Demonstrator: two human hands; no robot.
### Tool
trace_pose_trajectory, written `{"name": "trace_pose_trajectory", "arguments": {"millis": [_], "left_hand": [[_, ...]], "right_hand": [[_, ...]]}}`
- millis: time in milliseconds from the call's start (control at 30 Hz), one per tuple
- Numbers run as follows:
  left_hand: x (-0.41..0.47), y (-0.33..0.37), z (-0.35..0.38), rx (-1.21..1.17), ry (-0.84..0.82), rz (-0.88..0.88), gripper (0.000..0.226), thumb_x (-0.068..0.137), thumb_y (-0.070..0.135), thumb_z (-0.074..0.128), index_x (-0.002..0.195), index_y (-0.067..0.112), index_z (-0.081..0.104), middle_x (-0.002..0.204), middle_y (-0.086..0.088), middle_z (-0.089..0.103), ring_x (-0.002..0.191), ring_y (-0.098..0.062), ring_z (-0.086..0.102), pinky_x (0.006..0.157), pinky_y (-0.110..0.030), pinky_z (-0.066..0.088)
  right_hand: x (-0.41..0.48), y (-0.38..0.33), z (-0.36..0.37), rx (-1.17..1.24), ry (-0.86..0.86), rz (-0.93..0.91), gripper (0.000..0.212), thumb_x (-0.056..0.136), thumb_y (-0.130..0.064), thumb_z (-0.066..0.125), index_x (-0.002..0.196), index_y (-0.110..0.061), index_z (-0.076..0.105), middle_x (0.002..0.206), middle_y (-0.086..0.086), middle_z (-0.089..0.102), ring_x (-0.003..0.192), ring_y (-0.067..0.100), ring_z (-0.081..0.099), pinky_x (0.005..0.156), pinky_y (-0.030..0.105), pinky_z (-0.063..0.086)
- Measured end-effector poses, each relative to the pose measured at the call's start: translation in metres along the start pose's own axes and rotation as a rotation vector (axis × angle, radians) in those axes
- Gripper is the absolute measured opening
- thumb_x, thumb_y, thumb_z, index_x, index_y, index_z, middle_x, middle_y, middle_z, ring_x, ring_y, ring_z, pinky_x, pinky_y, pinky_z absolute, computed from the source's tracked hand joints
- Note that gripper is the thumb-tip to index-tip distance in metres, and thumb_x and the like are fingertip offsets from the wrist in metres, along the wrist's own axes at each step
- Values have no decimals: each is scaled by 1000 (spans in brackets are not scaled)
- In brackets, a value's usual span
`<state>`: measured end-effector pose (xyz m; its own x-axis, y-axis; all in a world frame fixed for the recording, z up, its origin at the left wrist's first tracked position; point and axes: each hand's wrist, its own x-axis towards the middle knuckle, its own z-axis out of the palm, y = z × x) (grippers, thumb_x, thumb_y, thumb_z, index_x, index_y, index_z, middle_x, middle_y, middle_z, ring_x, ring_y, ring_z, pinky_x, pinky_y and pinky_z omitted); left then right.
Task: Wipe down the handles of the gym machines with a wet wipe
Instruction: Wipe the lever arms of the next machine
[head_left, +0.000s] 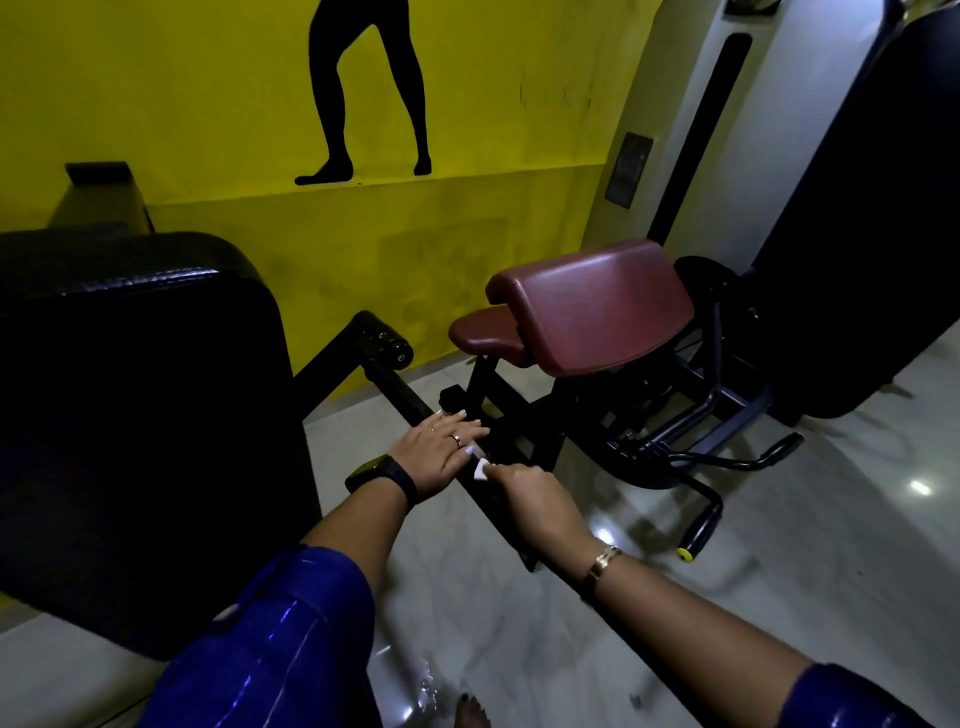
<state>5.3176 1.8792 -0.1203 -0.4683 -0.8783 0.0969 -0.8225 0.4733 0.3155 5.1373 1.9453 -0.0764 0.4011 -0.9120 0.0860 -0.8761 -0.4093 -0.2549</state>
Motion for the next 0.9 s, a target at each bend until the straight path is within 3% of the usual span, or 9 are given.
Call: {"name": "trace_pose_trajectory", "arguments": {"millis": [133,200,267,400,533,633,767,833,900], "left_hand": [[2,-1,3,10,27,-9,86,79,57,-4,149,25,37,155,3,36,148,-16,22,112,-20,-8],[1,0,4,7,30,-17,86,80,58,-4,149,26,36,155,3,35,148,-16,21,112,-20,-8],[1,-1,4,6,33,-9,90,82,67,-7,149,25,36,155,2,35,148,-16,21,113,-20,-7],[0,-2,4,-13,36,-16,85,84,62,-5,149,25,36,155,3,36,146,-15,26,113,-20,-5],[-1,0,4,-15,36,-32,79,85,54,-1,149,26,36,155,4,36,144,-13,28,114,-21,-5],[-1,-2,6,-26,42,-20,83,82,55,-3,148,25,37,154,4,37,144,-14,29,115,-24,-3],[0,-4,8,-42,62,-21,80,84,53,0,147,24,40,153,3,40,143,-15,32,115,-24,-2],[1,-3,8,-40,57,-24,80,84,52,0,147,24,41,152,2,41,142,-16,33,115,-24,-2],[1,-3,6,-21,48,-23,82,83,51,-3,147,23,40,152,2,41,142,-15,34,116,-23,-2]], "right_hand": [[12,13,-2,36,-51,219,27,97,-27,46,98,-12,68,99,15,69,99,36,62,74,37,47],[23,12,-2,88,0,235,28,97,-30,48,100,-13,71,109,13,67,108,32,59,78,36,47],[33,4,1,141,36,168,29,98,-32,51,107,-14,72,124,13,62,118,30,54,84,34,47],[32,-8,5,58,12,66,30,100,-31,46,106,-14,69,103,16,66,98,35,61,71,34,43],[18,5,-6,38,-70,-80,27,97,-33,48,99,-17,69,101,10,67,99,28,64,79,37,49],[10,17,-25,64,-158,-193,48,89,-45,40,91,-12,74,97,12,71,93,26,68,79,40,52],[23,25,-48,-48,-242,-232,27,95,-34,57,91,-17,77,86,9,72,82,21,69,68,30,48],[33,17,-47,-58,-165,-200,21,95,-30,57,90,-21,74,91,7,70,88,21,66,72,29,46],[37,5,-35,-38,-150,-202,19,95,-18,53,102,-15,71,107,10,67,101,25,62,82,30,45]]}}
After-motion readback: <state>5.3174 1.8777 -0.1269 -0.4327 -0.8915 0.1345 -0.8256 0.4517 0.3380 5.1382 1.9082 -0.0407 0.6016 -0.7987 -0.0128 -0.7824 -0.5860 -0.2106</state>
